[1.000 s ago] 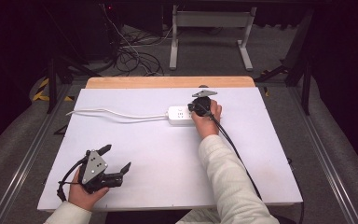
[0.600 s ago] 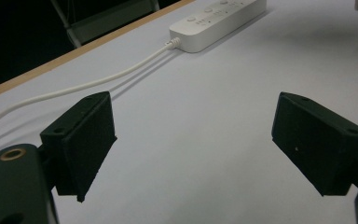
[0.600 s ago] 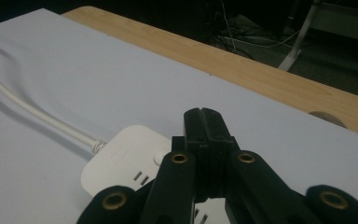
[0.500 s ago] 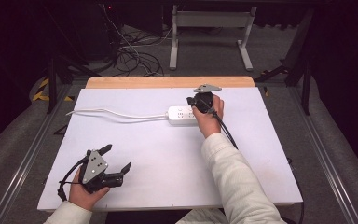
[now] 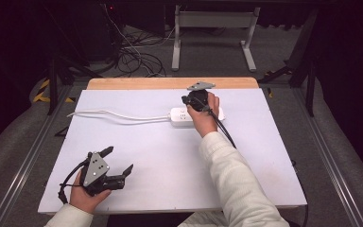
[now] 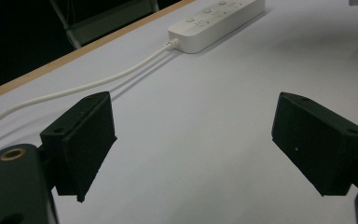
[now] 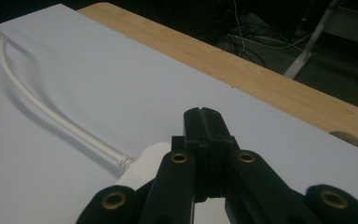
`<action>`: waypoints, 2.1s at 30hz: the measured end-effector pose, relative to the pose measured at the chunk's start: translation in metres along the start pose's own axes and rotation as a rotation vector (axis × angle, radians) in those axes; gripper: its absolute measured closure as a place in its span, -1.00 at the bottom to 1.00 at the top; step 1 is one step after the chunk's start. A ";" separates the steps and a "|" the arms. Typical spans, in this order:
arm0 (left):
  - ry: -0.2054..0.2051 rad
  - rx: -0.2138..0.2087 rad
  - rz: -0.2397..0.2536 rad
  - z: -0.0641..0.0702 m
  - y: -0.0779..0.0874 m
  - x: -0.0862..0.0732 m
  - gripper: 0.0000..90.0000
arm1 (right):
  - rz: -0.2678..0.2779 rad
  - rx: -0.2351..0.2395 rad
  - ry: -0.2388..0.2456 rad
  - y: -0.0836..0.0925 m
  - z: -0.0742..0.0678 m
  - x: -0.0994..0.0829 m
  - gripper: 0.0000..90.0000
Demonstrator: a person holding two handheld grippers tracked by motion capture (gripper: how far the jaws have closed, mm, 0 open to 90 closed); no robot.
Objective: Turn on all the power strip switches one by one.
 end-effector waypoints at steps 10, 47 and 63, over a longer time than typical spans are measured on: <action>0.000 0.000 0.004 -0.001 0.000 0.000 -0.69 | -0.046 0.001 -0.038 -0.019 0.003 -0.012 1.00; -0.002 -0.002 -0.001 0.000 0.000 0.000 -0.69 | -0.097 -0.026 -0.042 -0.039 0.003 -0.037 1.00; 0.001 -0.001 -0.002 0.000 0.000 0.000 -0.69 | -0.019 0.023 0.013 -0.011 -0.015 0.003 1.00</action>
Point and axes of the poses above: each handheld gripper's, and its own axes: y roughly backward along the jaws, x roughly out of its top, z roughly to its right, the point moved 6 cm from there along -y, roughly forward along the jaws, and after that the axes turned 14 degrees about x, right-handed, at the moved point
